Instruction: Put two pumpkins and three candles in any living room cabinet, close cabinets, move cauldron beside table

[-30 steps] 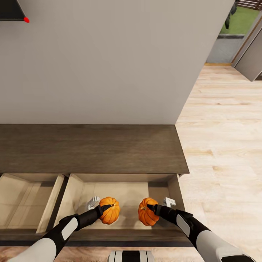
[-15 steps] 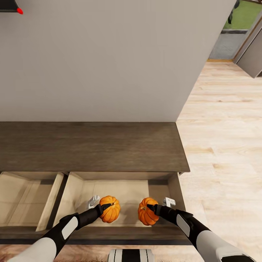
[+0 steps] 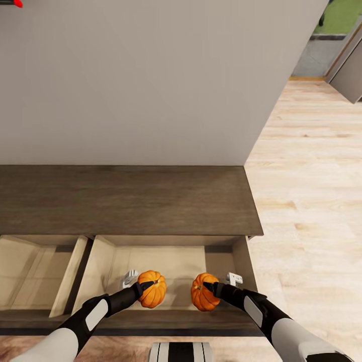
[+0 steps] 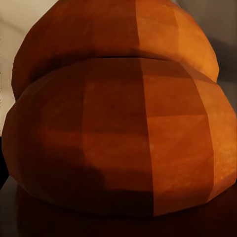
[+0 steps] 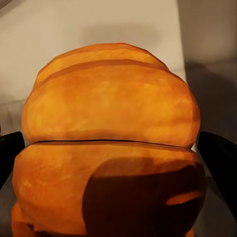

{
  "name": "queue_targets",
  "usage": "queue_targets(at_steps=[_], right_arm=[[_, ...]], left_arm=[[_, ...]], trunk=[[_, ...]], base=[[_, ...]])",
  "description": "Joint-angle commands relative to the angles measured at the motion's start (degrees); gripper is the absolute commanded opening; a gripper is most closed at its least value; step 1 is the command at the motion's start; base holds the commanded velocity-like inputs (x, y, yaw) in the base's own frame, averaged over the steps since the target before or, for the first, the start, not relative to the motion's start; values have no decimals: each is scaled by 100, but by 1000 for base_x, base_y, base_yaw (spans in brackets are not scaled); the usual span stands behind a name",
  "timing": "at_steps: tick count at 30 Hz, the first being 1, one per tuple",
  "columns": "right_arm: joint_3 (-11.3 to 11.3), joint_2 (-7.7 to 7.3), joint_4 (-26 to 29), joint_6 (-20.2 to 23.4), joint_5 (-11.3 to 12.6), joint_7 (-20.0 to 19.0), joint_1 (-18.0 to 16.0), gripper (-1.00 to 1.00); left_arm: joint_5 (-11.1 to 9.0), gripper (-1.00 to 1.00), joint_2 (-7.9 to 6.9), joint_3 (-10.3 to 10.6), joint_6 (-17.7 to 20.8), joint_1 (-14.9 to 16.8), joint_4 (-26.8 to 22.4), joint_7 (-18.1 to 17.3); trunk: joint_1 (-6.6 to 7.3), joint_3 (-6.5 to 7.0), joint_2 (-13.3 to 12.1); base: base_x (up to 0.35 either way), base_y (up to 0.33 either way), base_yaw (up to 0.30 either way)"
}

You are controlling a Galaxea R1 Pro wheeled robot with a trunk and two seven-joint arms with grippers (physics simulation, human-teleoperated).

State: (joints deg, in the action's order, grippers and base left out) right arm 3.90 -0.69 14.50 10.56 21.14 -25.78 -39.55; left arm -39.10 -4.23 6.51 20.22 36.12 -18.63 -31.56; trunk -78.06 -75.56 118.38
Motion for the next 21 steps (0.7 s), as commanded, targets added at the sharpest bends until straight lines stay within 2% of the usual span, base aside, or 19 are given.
queue_targets(at_steps=[1, 21], right_arm=[[-1, 0, 0, 0, 3, 3, 0, -100], [-3, 0, 74, -7, 3, 11, 0, -100]], left_arm=[[-4, -100, 0, 0, 0, 0, 0, 1], [-3, -100, -1, -2, 0, 0, -1, 4]], trunk=[[0, -2, 0], [0, -5, 0]], base=[[0, 0, 0], [0, 0, 0]])
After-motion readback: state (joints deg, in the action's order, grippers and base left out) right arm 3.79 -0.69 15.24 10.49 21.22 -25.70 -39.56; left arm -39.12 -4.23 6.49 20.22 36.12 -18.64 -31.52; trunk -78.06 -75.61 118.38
